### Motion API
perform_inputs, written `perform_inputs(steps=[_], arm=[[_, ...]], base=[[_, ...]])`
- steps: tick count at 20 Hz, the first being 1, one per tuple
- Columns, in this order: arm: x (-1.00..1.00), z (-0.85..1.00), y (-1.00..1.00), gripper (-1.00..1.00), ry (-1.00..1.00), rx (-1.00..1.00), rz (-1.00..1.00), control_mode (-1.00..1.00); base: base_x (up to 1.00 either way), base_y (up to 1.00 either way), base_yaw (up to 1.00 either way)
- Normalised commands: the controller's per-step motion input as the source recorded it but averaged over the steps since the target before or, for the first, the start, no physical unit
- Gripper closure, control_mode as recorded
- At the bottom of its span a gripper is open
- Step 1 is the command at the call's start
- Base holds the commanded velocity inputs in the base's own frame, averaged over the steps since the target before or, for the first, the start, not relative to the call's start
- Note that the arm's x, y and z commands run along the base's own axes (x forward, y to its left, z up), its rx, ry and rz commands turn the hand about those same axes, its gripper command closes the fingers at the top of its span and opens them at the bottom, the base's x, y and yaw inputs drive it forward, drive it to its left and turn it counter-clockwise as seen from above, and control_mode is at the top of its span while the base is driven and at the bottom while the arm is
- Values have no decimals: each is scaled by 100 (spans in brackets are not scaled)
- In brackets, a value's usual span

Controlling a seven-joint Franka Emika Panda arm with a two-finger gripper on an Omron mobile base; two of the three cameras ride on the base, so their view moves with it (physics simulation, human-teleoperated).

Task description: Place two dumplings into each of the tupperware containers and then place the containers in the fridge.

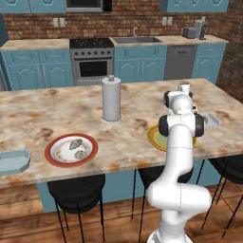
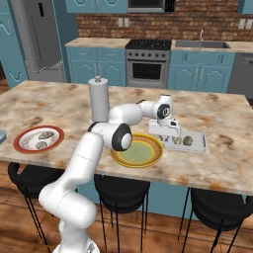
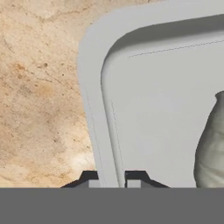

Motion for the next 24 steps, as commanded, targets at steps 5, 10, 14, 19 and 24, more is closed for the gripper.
perform_inputs(steps=[5, 10, 14, 19, 24], arm=[[1, 9, -22, 100, 0, 0, 1, -100], [0, 24, -18, 100, 0, -2, 1, -100], [0, 44, -9, 100, 1, -4, 2, -100], [0, 48, 12, 100, 3, -1, 14, -100], [-10, 42, 38, 100, 7, 0, 30, -100]], base=[[0, 0, 0], [0, 0, 0], [0, 0, 0], [0, 0, 0], [0, 0, 0]])
